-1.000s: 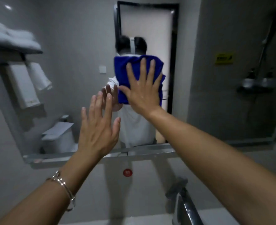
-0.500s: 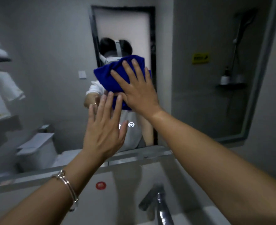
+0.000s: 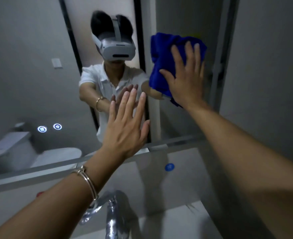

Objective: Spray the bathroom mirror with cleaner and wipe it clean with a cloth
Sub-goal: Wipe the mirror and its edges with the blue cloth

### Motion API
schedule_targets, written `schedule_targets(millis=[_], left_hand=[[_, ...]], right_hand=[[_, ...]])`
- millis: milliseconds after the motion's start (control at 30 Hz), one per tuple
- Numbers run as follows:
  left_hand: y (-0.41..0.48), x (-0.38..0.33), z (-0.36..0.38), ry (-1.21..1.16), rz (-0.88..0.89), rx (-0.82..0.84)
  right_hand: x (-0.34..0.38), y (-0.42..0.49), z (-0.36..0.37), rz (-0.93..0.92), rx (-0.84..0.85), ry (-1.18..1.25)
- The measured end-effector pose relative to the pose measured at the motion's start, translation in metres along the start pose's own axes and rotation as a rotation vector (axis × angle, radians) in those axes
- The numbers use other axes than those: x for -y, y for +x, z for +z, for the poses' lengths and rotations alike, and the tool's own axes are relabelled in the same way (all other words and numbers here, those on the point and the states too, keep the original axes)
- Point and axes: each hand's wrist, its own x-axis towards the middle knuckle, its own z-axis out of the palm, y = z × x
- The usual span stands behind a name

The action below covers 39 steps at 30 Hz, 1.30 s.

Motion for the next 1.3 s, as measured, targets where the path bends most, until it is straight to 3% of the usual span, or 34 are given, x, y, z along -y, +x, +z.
schedule_targets(millis=[233,433,600,867,1133,1300], left_hand=[[-0.029,-0.015,0.033,-0.031,-0.014,0.07],[-0.072,-0.003,0.052,-0.064,-0.09,0.136],[-0.104,0.015,0.06,-0.053,-0.121,0.166],[-0.156,0.078,0.041,0.011,-0.203,0.177],[-0.237,0.163,-0.001,0.066,-0.399,0.189],[-0.268,0.194,-0.021,0.133,-0.454,0.186]], right_hand=[[-0.06,-0.05,0.016,0.342,-0.048,0.114],[-0.058,-0.113,0.041,0.277,0.029,0.062],[-0.016,-0.162,0.067,0.176,0.103,0.033],[0.092,-0.19,0.102,-0.286,0.045,-0.071],[0.232,-0.195,0.133,-0.785,0.012,-0.094],[0.273,-0.202,0.136,-0.896,0.081,-0.11]])
